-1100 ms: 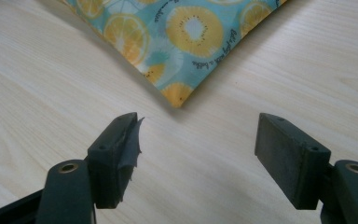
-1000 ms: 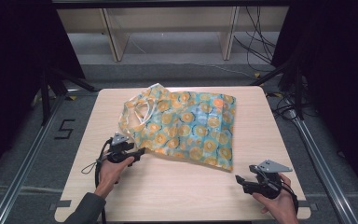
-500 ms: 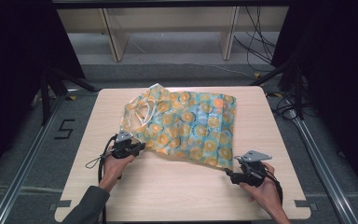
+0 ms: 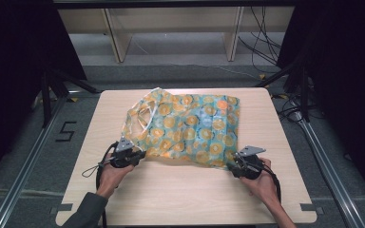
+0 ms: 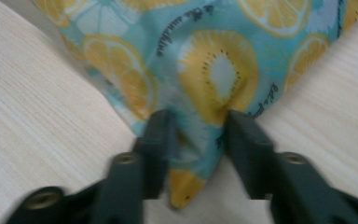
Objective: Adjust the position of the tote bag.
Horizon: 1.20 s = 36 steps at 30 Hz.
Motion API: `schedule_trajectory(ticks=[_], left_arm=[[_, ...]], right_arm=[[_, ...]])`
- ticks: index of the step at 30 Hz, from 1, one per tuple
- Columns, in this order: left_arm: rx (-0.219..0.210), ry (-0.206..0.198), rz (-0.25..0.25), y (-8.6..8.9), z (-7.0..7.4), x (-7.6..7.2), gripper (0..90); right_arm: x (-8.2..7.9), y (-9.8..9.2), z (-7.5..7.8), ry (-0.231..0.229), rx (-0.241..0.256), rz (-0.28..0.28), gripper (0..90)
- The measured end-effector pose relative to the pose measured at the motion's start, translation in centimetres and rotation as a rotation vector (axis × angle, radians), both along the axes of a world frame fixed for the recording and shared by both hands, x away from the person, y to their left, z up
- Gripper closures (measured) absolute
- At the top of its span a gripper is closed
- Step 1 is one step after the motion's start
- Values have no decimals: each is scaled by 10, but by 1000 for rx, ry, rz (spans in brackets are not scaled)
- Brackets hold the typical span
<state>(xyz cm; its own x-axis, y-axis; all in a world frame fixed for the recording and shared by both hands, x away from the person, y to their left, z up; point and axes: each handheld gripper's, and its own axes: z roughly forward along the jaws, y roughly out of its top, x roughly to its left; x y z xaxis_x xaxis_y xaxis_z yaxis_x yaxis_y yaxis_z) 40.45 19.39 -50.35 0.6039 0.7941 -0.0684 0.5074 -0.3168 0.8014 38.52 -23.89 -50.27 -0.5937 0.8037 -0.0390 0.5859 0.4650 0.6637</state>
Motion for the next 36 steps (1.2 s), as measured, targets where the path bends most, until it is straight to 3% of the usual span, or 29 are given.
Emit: schedule_trajectory(ticks=[1, 2, 3, 5, 8, 10, 11, 14, 16, 20, 21, 22, 25, 26, 27, 28, 29, 31, 32, 33, 35, 36], left_arm=[[-2, -4, -8, -3, 1, -2, 855], [18, -5, -22, -3, 1, -3, 856], [33, -7, -44, -7, 3, -8, 858], [29, -15, -53, -11, 4, -11, 859], [46, -3, -119, -21, 4, -23, 860], [59, 0, -166, -32, 2, -32, 859], [79, 6, -231, -43, 1, -41, 858], [75, 1, -254, -55, 1, -49, 858], [63, -2, -283, -68, 2, -55, 858], [86, 8, -328, -92, 3, -61, 858], [94, 2, -346, -98, 3, -61, 856], [93, 4, -361, -104, 3, -63, 856], [104, -3, -374, -114, 4, -67, 853], [104, -4, -378, -117, 4, -68, 853], [106, -7, -387, -121, 4, -71, 853], [106, -7, -387, -121, 4, -71, 853], [101, -5, -400, -126, 4, -73, 853], [112, -10, -402, -128, 4, -74, 854], [105, -7, -406, -131, 4, -76, 854], [99, -5, -414, -134, 4, -77, 854], [104, -5, -434, -139, 4, -79, 854], [105, -10, -439, -141, 4, -80, 854]], right_arm=[[0, 1, 0, -6, 9, -4, 692], [4, 0, 0, -19, -22, 15, 727], [7, 0, 2, -18, -18, 0, 788], [9, 1, 3, -20, -23, -7, 804], [21, -3, 3, -51, -60, 4, 820], [29, -5, 3, -60, -74, -17, 820], [38, -7, 3, -77, -91, -29, 807], [50, -11, 3, -81, -114, -53, 787], [62, -15, 1, -122, -125, -76, 750], [76, -24, 3, -129, -96, -138, 558], [73, -29, 8, -129, -63, -182, 520], [73, -29, 8, -129, -63, -182, 520], [52, -37, 33, -161, 22, -180, 495], [52, -37, 33, -161, 22, -180, 495], [40, -36, 39, -129, 73, -115, 581], [40, -36, 39, -129, 73, -115, 581], [27, -29, 39, -71, 101, -56, 676], [23, -25, 36, -51, 93, -24, 724], [20, -19, 33, 3, 93, -12, 767], [22, -14, 27, 6, 58, 14, 824], [26, -11, 22, -14, 47, 18, 840], [30, -10, 21, 0, 23, 26, 846]])
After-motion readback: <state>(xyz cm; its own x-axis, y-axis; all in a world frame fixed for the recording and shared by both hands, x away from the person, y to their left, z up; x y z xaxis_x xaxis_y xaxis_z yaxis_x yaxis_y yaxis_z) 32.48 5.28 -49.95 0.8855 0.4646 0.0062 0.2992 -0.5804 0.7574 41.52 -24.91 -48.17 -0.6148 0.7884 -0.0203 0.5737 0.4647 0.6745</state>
